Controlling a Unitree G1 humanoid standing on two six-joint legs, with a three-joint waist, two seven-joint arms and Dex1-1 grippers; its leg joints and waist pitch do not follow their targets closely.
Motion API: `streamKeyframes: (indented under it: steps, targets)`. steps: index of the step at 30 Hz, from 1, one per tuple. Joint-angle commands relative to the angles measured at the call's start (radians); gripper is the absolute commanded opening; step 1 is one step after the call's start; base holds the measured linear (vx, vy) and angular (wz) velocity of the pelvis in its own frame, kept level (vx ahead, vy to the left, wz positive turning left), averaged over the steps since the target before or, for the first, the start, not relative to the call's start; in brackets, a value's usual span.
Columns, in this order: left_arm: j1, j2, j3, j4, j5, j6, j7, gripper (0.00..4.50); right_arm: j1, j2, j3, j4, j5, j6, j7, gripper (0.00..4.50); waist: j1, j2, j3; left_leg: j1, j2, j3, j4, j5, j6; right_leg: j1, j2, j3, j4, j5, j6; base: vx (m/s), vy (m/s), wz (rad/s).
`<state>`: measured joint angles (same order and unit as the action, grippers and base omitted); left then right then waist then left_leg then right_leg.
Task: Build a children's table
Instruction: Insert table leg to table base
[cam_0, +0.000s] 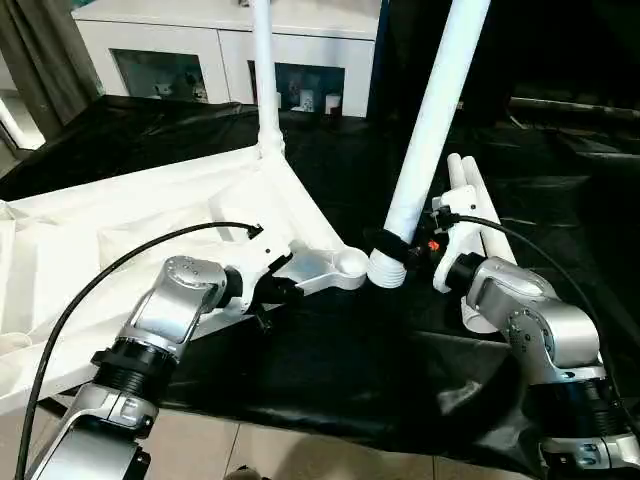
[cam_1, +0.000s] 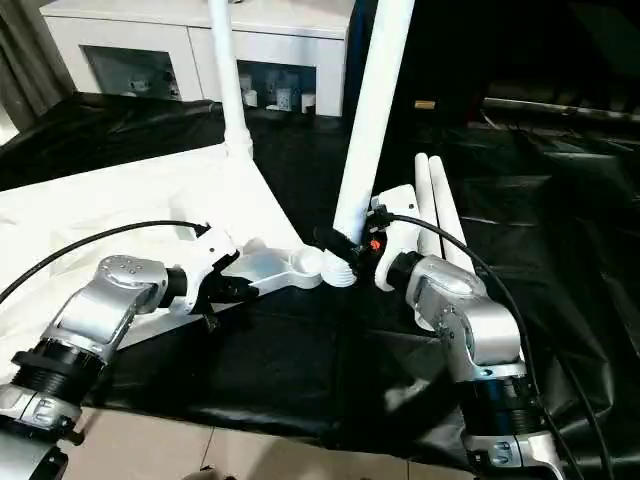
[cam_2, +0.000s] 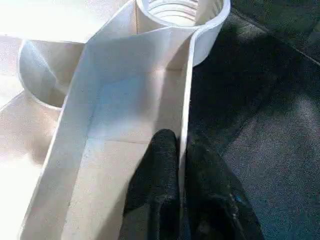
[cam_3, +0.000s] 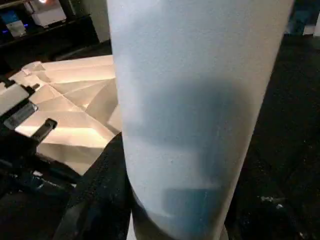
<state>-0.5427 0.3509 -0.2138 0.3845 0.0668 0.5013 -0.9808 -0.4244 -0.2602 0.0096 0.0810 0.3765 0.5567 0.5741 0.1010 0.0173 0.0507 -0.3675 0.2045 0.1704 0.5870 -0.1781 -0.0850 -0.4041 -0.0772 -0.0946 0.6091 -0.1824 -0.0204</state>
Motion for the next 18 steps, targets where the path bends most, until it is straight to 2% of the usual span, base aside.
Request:
streamKeyframes:
  steps: [1,5,10,16,18]
  targets:
    - [0.022,-0.001,-0.008,-0.007,-0.021,0.007,-0.005,0.02,-0.030,0.006,0.015,0.009,-0.018,-0.026,0.002,1.91,0.004,-0.011,-0.067,0.003,0.021,-0.004,-0.066,-0.131,0.033,0.058,-0.071,0.056,-0.072,-0.198,-0.157,0.000,0.000,0.00]
    - [0.047,0.014,-0.046,-0.054,-0.027,-0.110,-0.059,0.00,-0.068,0.023,0.043,0.062,-0.037,-0.055,0.020,1.91,0.000,-0.013,-0.066,0.002,0.022,-0.004,-0.067,-0.132,0.034,0.058,-0.070,0.056,-0.071,-0.190,-0.161,0.000,0.000,0.00]
    - [0.040,-0.005,-0.045,-0.073,-0.046,-0.107,-0.065,0.00,-0.113,0.047,0.077,0.173,-0.062,-0.095,0.053,1.91,0.004,-0.015,-0.064,0.009,0.026,-0.001,-0.067,-0.147,0.032,0.052,-0.071,0.058,-0.072,-0.217,-0.169,0.000,0.000,0.00]
    - [0.036,-0.007,-0.037,-0.048,-0.053,-0.129,-0.050,0.00,-0.141,0.060,0.104,0.268,-0.092,-0.145,0.077,1.91,0.011,-0.021,-0.067,0.004,0.024,-0.001,-0.065,-0.116,0.034,0.058,-0.073,0.058,-0.063,-0.175,-0.168,0.000,0.000,0.00]
    - [0.042,-0.018,-0.008,-0.049,-0.070,-0.130,-0.033,0.00,-0.154,0.058,0.113,0.301,-0.110,-0.168,0.087,1.91,0.011,-0.025,-0.066,0.004,0.024,0.000,-0.065,-0.118,0.036,0.058,-0.074,0.058,-0.065,-0.186,-0.166,0.000,0.000,0.00]
